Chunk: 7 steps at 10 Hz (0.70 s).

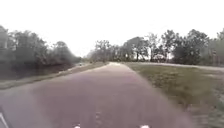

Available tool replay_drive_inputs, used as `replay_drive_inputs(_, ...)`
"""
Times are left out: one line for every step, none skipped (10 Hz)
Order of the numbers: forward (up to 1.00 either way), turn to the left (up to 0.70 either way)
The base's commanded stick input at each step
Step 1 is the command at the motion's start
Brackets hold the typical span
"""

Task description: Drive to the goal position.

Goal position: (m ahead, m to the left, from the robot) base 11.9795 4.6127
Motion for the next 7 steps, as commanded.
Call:
replay_drive_inputs(0.7, 0.0)
replay_drive_inputs(0.7, 0.0)
replay_drive_inputs(0.7, 0.0)
replay_drive_inputs(0.7, 0.0)
replay_drive_inputs(0.7, 0.0)
replay_drive_inputs(0.7, 0.0)
replay_drive_inputs(0.7, -0.04)
